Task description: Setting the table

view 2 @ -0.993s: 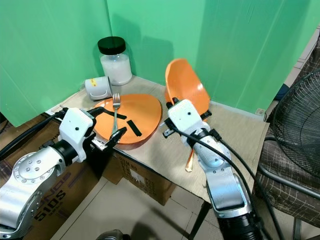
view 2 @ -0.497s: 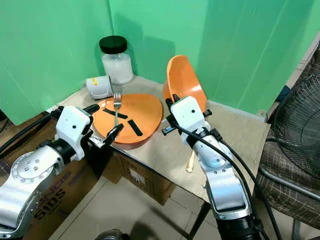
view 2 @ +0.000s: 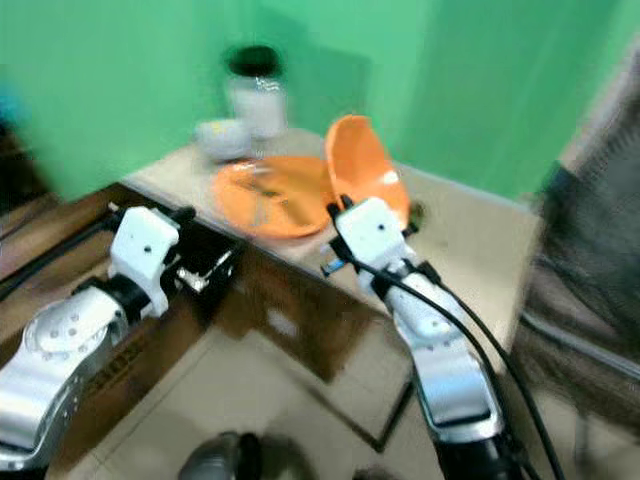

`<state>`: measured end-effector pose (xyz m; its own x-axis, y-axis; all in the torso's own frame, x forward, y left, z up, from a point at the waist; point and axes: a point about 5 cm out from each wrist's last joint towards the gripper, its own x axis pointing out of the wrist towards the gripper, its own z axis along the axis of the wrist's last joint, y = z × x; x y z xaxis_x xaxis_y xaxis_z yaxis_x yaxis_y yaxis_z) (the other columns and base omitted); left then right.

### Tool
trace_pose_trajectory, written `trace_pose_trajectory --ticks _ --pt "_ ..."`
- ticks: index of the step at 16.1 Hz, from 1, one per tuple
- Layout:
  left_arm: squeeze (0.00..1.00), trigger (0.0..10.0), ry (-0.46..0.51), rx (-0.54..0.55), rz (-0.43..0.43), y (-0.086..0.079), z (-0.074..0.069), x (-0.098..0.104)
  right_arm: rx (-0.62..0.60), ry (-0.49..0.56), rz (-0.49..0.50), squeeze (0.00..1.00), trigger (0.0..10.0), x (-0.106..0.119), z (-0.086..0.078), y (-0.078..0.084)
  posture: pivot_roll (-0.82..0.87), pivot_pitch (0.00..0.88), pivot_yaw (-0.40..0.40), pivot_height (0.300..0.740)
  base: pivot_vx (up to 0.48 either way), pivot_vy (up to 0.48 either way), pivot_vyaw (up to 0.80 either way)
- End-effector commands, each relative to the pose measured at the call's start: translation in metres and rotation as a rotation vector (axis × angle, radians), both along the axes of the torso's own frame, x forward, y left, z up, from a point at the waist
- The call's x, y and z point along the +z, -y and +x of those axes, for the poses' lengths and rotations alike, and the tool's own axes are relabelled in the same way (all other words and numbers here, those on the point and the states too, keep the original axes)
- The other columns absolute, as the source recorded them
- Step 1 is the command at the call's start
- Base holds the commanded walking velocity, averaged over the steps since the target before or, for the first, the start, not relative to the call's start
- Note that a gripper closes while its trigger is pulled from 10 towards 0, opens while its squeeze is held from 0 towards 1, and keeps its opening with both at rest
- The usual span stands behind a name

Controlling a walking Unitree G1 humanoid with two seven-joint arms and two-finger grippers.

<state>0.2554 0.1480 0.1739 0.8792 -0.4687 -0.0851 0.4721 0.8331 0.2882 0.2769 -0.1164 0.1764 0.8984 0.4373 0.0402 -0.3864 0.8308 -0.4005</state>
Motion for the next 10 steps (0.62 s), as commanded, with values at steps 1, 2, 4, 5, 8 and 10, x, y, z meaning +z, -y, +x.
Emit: trace_pose_trajectory --ticks 1,2,4,5,8,10 --pt "0.00 10.0 -0.011 0.016 0.011 -0.0029 -0.0018 -0.0036 0.035 0.045 0.016 0.00 10.0 0.0108 -0.0019 -0.0062 0.13 0.000 0.014 0.740 -0.322 0.000 0.00" --pt "0.00 10.0 -0.010 0.016 0.011 -0.0029 -0.0016 -0.0035 0.037 0.045 0.014 0.00 10.0 0.0107 -0.0018 -0.0064 0.13 0.000 0.014 0.740 -0.322 0.000 0.00" --pt "0.00 10.0 -0.009 0.014 0.012 -0.0032 -0.0016 -0.0036 0.040 0.046 0.009 0.00 10.0 0.0103 -0.0022 -0.0073 0.13 0.000 0.014 0.740 -0.321 0.000 0.00" --pt "0.00 10.0 -0.009 0.011 0.013 -0.0032 -0.0012 -0.0033 0.040 0.050 0.000 0.00 10.0 0.0100 -0.0027 -0.0079 0.13 0.000 0.016 0.740 -0.319 0.000 0.00" --pt "0.00 10.0 0.001 0.004 0.017 -0.0015 -0.0003 -0.0036 0.016 0.036 -0.007 0.00 10.0 0.0074 -0.0022 -0.0050 0.12 0.000 0.022 0.740 -0.104 0.000 0.00" --pt "0.00 10.0 0.013 0.002 0.017 0.0028 0.0033 -0.0039 -0.012 0.024 -0.023 0.00 10.0 0.0063 0.0011 0.0000 0.11 0.000 0.019 0.740 0.000 0.000 -0.80"
